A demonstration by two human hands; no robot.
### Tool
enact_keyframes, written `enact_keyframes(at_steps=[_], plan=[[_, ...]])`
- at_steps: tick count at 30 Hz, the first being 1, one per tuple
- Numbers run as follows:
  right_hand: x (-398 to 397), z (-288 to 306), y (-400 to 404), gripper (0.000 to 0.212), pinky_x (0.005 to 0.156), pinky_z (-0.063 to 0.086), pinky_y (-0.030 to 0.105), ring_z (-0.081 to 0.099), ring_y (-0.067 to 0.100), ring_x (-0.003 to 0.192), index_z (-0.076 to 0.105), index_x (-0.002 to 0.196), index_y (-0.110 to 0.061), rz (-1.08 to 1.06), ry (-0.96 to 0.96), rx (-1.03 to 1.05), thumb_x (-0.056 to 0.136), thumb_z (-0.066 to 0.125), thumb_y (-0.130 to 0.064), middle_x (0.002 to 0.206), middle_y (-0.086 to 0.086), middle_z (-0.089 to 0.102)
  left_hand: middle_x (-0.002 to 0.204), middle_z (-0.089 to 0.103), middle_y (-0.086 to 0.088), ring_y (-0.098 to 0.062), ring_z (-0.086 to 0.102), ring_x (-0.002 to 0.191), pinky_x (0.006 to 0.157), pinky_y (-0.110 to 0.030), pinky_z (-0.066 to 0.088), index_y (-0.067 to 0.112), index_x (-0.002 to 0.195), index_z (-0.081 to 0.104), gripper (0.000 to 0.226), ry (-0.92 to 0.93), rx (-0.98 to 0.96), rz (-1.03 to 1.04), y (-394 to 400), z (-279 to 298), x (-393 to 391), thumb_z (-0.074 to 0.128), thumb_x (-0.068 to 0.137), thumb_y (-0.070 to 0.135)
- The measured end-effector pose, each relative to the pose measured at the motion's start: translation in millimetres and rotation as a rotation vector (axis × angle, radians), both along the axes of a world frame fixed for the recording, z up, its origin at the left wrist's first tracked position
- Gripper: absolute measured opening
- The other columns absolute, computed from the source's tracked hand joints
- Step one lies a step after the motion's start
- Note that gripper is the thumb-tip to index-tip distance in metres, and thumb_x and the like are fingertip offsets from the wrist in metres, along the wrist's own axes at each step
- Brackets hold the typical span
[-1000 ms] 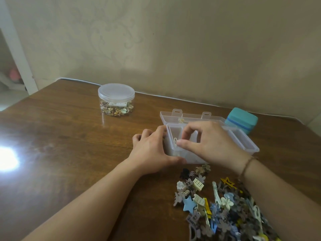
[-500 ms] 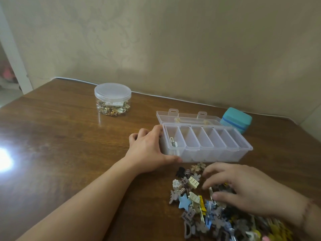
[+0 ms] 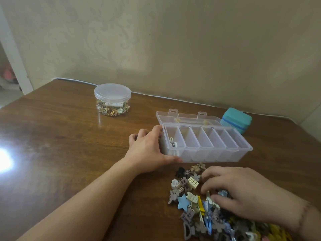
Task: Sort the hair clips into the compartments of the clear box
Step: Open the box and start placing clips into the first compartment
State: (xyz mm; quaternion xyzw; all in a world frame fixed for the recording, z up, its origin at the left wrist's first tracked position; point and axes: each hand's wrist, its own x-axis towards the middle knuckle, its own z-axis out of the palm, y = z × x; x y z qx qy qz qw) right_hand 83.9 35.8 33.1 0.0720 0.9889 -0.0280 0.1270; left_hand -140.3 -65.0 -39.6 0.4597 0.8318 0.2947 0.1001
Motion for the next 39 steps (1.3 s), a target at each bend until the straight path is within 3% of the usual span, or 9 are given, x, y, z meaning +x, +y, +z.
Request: enact_keyframes(at_steps=[5,8,13,17,22,27,30,36,39], plan=[[1.1,4.1,-1.9,0.039,0.090,0.041,0.014,0.041,-0.014,0.113,0.047,0.125,-0.055,0.004,-0.029,-0.016,0.087,0.052,-0.047,0.135,-0.041,0.031,0.144,0.042,0.011,-0.016,0.026,0.136,0.113,-0.047,0.011,0.040,0.141,0.022,0.103,0.003,0.009,-0.011,-0.4,-1.3,-0.8,0.064,0.057,0.083],[0.9,-2.6,-2.6,0.031,0.080,0.036,0.011,0.040,-0.013,0.109,0.052,0.119,-0.051,0.004,0.031,0.009,0.088,0.053,-0.049,0.132,-0.037,0.035,0.144,0.042,0.011,-0.015,0.026,0.136,0.113,-0.046,0.010,0.041,0.141,0.022,0.103,0.003,0.010,-0.008,0.2,-1.3,-1.2,0.064,0.057,0.083],[0.3,3.1,5.4,0.019,0.085,0.044,0.013,0.047,-0.013,0.110,0.060,0.102,-0.048,-0.001,0.144,0.008,0.085,0.057,-0.055,0.116,-0.038,0.051,0.144,0.042,0.010,-0.015,0.026,0.136,0.113,-0.047,0.010,0.041,0.142,0.022,0.104,0.004,0.010,-0.011,-0.3,-1.2,-0.7,0.063,0.057,0.083],[-19.7,26.7,6.2,0.011,0.056,0.048,0.015,0.060,0.005,0.073,0.061,0.089,-0.051,-0.164,0.443,-0.215,0.078,0.063,-0.048,0.090,-0.022,0.064,0.144,0.042,0.011,-0.015,0.026,0.135,0.113,-0.046,0.011,0.040,0.141,0.022,0.102,0.004,0.009,-0.020,-0.2,-0.9,-1.8,0.064,0.058,0.083],[-80.6,22.2,10.9,0.022,0.056,0.046,0.010,0.062,-0.004,0.072,0.065,0.102,-0.036,-0.333,0.723,-0.367,0.082,0.073,-0.031,0.081,-0.013,0.068,0.141,0.044,0.012,-0.014,0.029,0.132,0.109,-0.044,0.014,0.042,0.139,0.023,0.100,0.019,0.026,-0.024,0.1,-2.9,-2.2,0.063,0.057,0.083],[-102.8,4.6,13.2,0.017,0.067,0.046,0.018,0.062,-0.001,0.082,0.066,0.103,-0.033,-0.369,0.656,-0.270,0.086,0.067,-0.038,0.086,-0.015,0.068,0.139,0.046,0.012,-0.015,0.030,0.130,0.106,-0.043,0.016,0.041,0.138,0.024,0.099,0.036,0.028,-0.018,1.4,-4.2,-3.0,0.061,0.057,0.083],[-83.7,13.3,5.9,0.012,0.063,0.042,0.013,0.059,-0.002,0.070,0.065,0.098,-0.037,-0.276,0.701,-0.174,0.086,0.065,-0.036,0.083,-0.020,0.065,0.140,0.045,0.012,-0.015,0.029,0.131,0.108,-0.044,0.015,0.041,0.138,0.024,0.098,0.021,0.033,-0.016,1.6,-4.0,-3.5,0.063,0.058,0.082],[-19.0,21.7,-20.5,0.004,0.057,0.043,0.007,0.059,-0.011,0.080,0.061,0.080,-0.050,-0.096,0.272,-0.126,0.080,0.064,-0.048,0.076,-0.029,0.064,0.141,0.045,0.011,-0.016,0.028,0.133,0.111,-0.046,0.013,0.041,0.138,0.024,0.100,0.009,0.029,-0.013,0.4,-3.2,-2.6,0.063,0.057,0.082],[0.2,14.7,-29.6,0.028,0.063,0.039,0.007,0.054,-0.015,0.089,0.059,0.092,-0.047,-0.087,0.164,-0.098,0.072,0.060,-0.068,0.096,-0.036,0.060,0.141,0.044,0.011,-0.016,0.028,0.134,0.111,-0.047,0.012,0.042,0.138,0.025,0.099,0.009,0.030,-0.011,0.3,-2.7,-1.5,0.064,0.057,0.082]])
